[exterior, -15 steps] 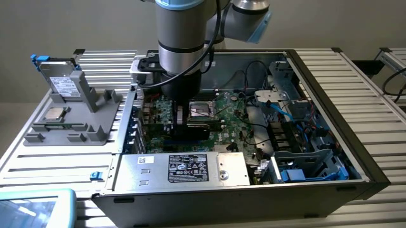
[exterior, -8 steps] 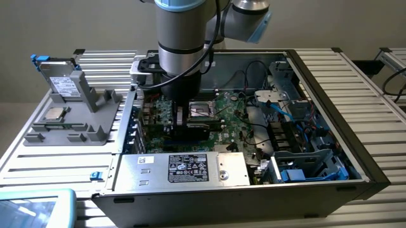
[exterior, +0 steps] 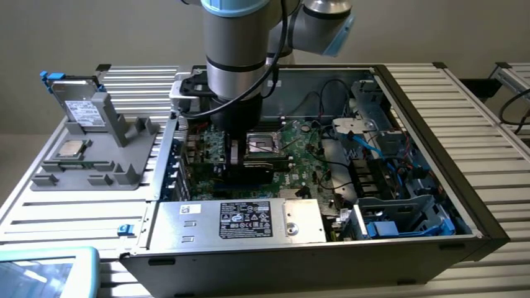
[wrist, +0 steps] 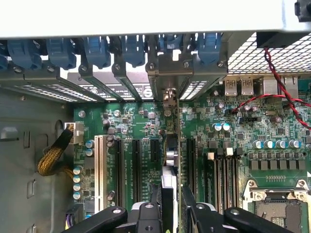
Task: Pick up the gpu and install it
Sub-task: 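Insert the gpu into the slot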
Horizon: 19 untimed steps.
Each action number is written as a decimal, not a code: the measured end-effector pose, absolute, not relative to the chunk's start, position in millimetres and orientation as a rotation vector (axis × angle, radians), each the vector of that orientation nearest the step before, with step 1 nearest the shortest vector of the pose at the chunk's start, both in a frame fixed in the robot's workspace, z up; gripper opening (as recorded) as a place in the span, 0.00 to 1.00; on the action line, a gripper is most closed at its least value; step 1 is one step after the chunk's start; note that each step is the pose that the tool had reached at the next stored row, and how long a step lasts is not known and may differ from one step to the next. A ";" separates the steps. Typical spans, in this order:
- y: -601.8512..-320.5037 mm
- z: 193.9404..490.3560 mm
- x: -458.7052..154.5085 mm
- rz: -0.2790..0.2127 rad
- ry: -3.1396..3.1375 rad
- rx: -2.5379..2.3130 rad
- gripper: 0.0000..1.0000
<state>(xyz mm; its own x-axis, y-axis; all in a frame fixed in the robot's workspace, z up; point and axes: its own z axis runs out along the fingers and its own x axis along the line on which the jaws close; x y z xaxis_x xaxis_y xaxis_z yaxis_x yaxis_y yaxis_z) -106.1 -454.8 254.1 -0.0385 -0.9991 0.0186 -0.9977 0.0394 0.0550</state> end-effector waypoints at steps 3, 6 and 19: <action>-454.8 252.9 -106.3 -0.045 -2.229 2.143 0.27; -454.8 251.6 -106.3 -0.050 -2.230 2.145 0.27; -454.7 251.2 -106.2 -0.051 -2.230 2.147 0.27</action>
